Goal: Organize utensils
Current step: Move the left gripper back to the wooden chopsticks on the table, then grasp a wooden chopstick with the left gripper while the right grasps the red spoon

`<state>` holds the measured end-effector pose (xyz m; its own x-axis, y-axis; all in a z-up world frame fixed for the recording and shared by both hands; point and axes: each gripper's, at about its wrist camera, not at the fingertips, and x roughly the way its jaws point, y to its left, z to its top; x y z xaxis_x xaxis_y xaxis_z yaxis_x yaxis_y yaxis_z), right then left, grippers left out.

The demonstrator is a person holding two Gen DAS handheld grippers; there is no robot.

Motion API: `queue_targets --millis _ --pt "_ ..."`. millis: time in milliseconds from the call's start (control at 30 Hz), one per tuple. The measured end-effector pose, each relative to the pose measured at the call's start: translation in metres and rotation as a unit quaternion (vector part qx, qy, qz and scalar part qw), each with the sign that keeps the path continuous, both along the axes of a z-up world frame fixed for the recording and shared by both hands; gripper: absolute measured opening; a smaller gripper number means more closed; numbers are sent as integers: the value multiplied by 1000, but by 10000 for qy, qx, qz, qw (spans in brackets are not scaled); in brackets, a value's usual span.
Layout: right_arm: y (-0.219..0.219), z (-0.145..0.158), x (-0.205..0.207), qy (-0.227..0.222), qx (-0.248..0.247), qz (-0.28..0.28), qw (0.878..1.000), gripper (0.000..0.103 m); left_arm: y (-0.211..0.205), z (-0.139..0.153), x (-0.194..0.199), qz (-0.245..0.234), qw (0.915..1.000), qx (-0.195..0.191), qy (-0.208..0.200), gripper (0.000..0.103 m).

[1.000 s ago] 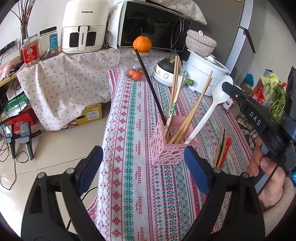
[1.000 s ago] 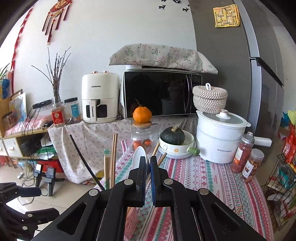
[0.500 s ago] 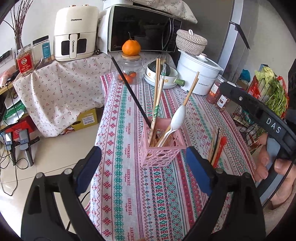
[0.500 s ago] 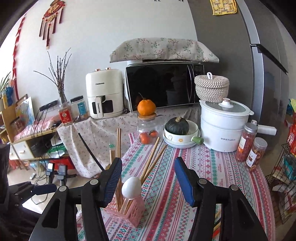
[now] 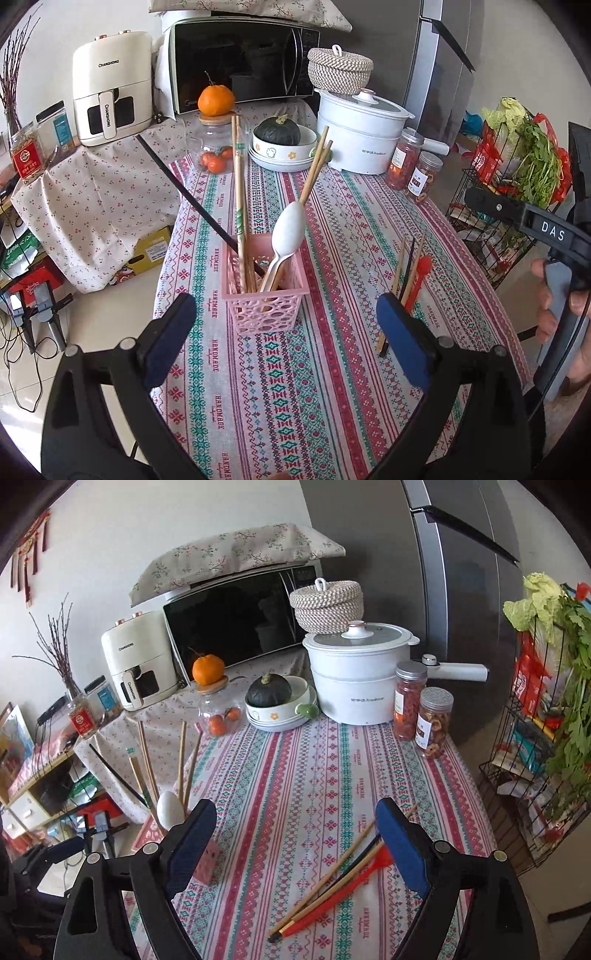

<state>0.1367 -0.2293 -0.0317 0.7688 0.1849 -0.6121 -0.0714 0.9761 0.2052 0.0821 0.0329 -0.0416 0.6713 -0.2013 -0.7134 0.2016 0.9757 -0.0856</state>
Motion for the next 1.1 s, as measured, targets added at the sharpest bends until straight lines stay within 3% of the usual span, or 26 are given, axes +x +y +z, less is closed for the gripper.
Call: queue_targets --millis 300,467,633,800,900,967,1100 --pt "-63 -38 0 1005 68 -471 9938 90 -48 -17 3 -406 9982 230 370 98" --pt "-94 -47 -2 1225 179 -694 9899 90 -86 -29 19 -740 9933 233 855 98" --pt "-115 -52 9 1493 165 -781 9856 90 -126 -41 44 -1003 9886 360 1064 98" --pt "-127 -51 22 1541 -110 -778 9849 90 -149 -59 88 -1036 9837 -49 1470 96" --pt "-138 -57 32 1694 -103 -892 9815 90 -160 -74 114 -1035 9782 -296 1778 78" --pt "-146 -63 38 1806 -3 -961 9788 90 -167 -86 128 -1092 9724 -461 2011 58" --pt "-158 -69 48 1920 157 -1034 9758 90 -188 -105 145 -1145 9687 -300 2182 43"
